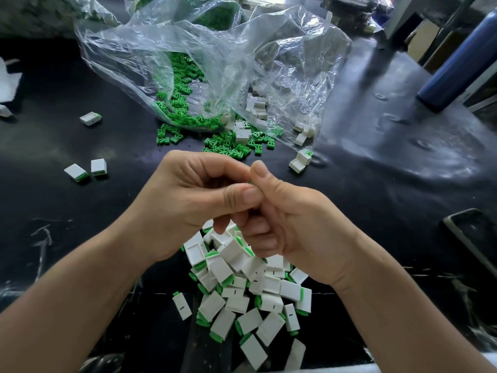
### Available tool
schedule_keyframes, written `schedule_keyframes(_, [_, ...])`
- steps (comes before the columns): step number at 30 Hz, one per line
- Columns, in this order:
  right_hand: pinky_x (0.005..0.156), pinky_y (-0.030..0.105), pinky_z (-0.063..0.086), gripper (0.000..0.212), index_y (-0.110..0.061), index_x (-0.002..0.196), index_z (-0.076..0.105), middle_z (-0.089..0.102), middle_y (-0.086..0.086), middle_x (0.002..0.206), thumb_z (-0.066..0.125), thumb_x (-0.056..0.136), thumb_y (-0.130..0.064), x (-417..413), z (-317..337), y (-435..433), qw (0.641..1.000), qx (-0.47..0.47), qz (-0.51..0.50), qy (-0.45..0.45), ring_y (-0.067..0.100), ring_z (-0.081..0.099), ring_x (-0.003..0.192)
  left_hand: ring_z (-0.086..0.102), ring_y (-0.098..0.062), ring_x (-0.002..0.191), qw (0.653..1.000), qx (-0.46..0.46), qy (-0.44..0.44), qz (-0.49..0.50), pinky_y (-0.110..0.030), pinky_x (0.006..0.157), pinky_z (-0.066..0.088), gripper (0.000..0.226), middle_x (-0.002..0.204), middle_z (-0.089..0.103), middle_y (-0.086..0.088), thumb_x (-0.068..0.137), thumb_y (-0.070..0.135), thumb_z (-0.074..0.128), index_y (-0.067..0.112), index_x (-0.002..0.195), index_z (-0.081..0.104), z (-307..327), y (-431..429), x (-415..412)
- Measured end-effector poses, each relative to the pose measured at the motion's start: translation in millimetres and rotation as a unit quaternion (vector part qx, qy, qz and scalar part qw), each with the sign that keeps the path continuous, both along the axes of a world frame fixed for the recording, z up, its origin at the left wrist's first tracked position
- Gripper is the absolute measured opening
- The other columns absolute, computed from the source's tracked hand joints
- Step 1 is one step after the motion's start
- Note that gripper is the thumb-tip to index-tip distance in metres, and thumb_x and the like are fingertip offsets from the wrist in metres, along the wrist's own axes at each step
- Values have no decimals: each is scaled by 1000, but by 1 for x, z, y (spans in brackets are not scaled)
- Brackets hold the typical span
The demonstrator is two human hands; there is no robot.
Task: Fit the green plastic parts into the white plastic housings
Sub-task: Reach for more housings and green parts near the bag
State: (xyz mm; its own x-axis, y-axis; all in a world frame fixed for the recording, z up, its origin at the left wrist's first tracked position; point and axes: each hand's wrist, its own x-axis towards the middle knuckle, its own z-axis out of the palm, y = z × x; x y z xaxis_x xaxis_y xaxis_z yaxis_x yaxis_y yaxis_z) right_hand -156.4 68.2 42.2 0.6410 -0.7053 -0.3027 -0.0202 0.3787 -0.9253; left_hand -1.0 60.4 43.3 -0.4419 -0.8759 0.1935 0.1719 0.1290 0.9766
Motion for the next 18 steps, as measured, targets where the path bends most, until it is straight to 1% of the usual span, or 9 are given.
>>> schedule_keyframes(2, [53, 26, 13, 75, 5, 116, 51, 37, 8, 86, 27, 83, -58, 0, -1, -3, 1000, 13, 9, -10, 11, 20, 56, 53, -9, 46, 1000, -3, -15, 5, -15, 40, 38, 19, 57, 63, 0, 54, 18, 81, 18, 71, 75, 0, -1, -1])
schedule_keyframes(3, [52, 26, 14, 69, -1, 109, 54, 37, 7, 78, 26, 83, -58, 1, -2, -3, 1000, 19, 11, -14, 10, 21, 55, 53, -9, 46, 1000, 0, -22, 12, -15, 40, 38, 21, 57, 63, 0, 53, 17, 84, 18, 72, 75, -1, -1, -2])
schedule_keyframes(5, [51, 23, 16, 56, -13, 97, 57, 36, 4, 61, 25, 83, -57, 1, -2, -5, 999, 28, 5, -24, 8, 23, 53, 56, -11, 48, 1000, 25, -11, 14, -15, 42, 41, 20, 58, 64, -2, 54, 15, 80, 15, 73, 75, -2, -1, -3])
schedule_keyframes(7, [48, 21, 18, 51, -17, 88, 58, 34, -6, 57, 27, 83, -58, 2, -1, -6, 999, 42, -9, -30, 7, 24, 51, 62, -14, 50, 998, 57, 12, -4, -16, 48, 47, 22, 61, 66, -5, 56, 9, 77, 7, 78, 73, -2, -1, -2])
schedule_keyframes(10, [45, 17, 23, 46, -29, 79, 65, 36, -9, 55, 32, 82, -61, 1, -1, -6, 999, 30, -21, -27, 4, 29, 46, 58, -10, 52, 998, 64, -7, 2, -17, 50, 42, 24, 61, 65, -2, 56, 11, 76, 14, 80, 75, -1, 0, -1])
schedule_keyframes(12, [42, 15, 26, 49, -25, 63, 63, 38, -9, 53, 36, 75, -64, 2, 0, -5, 999, 29, -28, -14, 4, 31, 44, 54, -11, 52, 997, 76, -13, 22, -21, 50, 39, 16, 61, 63, -4, 63, 14, 68, 17, 77, 76, -1, 0, 0])
schedule_keyframes(13, [41, 15, 27, 52, -20, 61, 59, 38, -8, 53, 37, 73, -65, 2, 0, -5, 999, 30, -33, -4, 5, 31, 43, 53, -12, 52, 996, 80, -13, 30, -21, 49, 38, 16, 59, 62, -5, 66, 14, 63, 18, 76, 76, -1, 0, 0])
schedule_keyframes(16, [42, 16, 27, 54, -14, 65, 52, 37, -7, 53, 36, 73, -64, 1, -1, -5, 998, 21, -45, 23, 6, 31, 43, 52, -12, 49, 995, 87, -9, 40, -18, 46, 38, 19, 55, 61, -5, 67, 12, 59, 20, 69, 76, 0, 1, -1])
schedule_keyframes(18, [42, 15, 27, 57, -13, 66, 52, 37, -7, 53, 39, 77, -67, 1, -1, -6, 998, 16, -52, 30, 6, 32, 43, 52, -12, 48, 995, 90, -7, 36, -18, 45, 39, 18, 54, 60, -6, 62, 10, 62, 20, 67, 76, 0, 0, -1])
